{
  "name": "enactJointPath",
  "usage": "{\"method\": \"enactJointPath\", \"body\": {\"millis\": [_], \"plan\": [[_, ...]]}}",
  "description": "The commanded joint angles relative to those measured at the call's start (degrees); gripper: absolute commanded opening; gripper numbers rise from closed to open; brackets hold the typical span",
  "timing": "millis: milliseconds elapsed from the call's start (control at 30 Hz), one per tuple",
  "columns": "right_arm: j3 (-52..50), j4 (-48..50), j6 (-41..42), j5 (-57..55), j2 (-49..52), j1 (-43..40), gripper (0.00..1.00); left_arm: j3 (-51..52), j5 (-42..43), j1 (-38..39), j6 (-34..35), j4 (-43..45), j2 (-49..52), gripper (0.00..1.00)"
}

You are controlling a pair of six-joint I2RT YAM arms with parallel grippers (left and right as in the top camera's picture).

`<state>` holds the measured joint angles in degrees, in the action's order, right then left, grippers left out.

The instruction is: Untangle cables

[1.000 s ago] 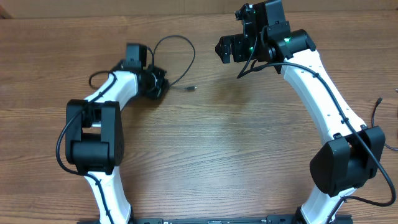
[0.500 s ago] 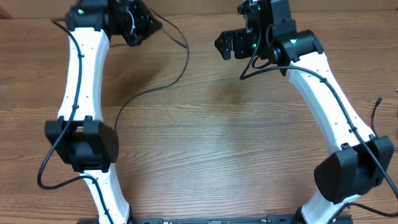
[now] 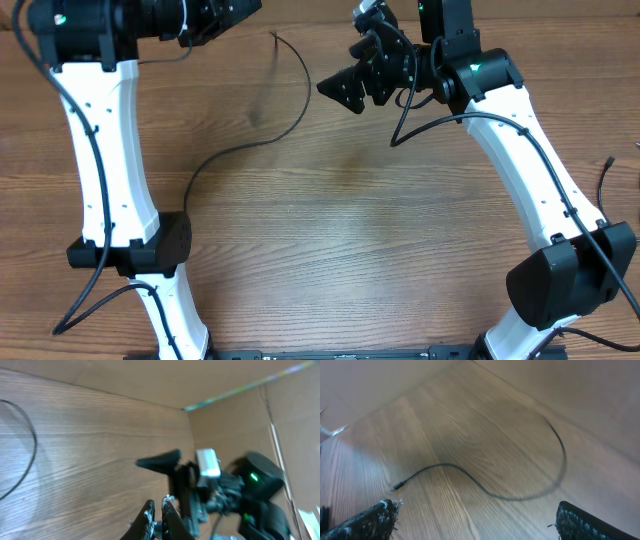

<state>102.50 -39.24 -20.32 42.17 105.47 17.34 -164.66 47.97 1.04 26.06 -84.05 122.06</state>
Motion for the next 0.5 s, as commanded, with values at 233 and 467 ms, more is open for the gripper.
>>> {"method": "enactJointPath", "body": {"millis": [233, 467], "plan": [[-0.13, 1.27, 0.72, -4.63, 0.35, 0.28, 1.00, -4.92, -6.03, 0.17, -8.70, -12.76, -1.05, 0.04], [-0.13, 0.55, 5.60, -14.05, 0.35, 0.26, 1.00, -3.02, -17.22, 2.40, -6.29, -12.74, -0.96, 0.13]]}}
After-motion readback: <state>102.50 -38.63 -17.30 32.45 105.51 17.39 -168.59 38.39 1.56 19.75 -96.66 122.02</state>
